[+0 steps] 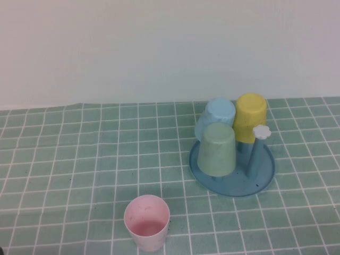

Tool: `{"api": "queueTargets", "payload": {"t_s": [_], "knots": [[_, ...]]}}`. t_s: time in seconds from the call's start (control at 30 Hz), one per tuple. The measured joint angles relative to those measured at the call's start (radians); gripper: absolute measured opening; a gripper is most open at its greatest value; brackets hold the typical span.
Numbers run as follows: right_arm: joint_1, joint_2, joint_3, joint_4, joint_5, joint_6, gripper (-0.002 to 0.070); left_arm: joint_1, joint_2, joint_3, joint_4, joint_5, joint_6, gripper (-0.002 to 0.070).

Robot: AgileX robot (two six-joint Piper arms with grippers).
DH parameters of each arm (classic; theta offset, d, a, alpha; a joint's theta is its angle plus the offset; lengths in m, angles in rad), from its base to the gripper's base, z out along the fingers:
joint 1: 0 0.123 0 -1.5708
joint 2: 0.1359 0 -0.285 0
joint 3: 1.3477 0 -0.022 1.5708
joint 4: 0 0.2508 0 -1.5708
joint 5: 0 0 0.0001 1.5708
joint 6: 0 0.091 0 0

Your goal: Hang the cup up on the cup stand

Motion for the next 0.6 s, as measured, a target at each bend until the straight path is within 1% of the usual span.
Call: {"api": "queueTargets", "payload": {"t_s": [0.07,0.13,0.23,0.37,0.5,0.6], "knots": [[0.000,0.000,0.000,0.002,-0.004,0.000,-0.0001,0.000,0.000,0.000,-0.025,-0.026,0.000,-0.0002],[0.000,0.000,0.000,0.001,-0.018,0.000,-0.0001,0.000,0.000,0.000,-0.068,-0.092,0.000,-0.0002],[0.000,0.000,0.000,0.004,-0.072,0.000,-0.0001,0.000,0.000,0.000,-0.196,-0.225,-0.004,-0.0002],[0.000,0.000,0.000,0.046,-0.207,0.023,-0.0001,0.000,0.000,0.000,-0.417,-0.375,-0.007,0.0000],[0.000,0.000,0.000,0.169,-0.339,0.140,-0.0001,0.000,0.000,0.000,-0.580,-0.365,-0.005,-0.0002],[0.000,0.000,0.000,0.283,-0.416,0.228,-0.0001,0.000,0.000,0.000,-0.628,-0.368,-0.005,-0.0002]]}}
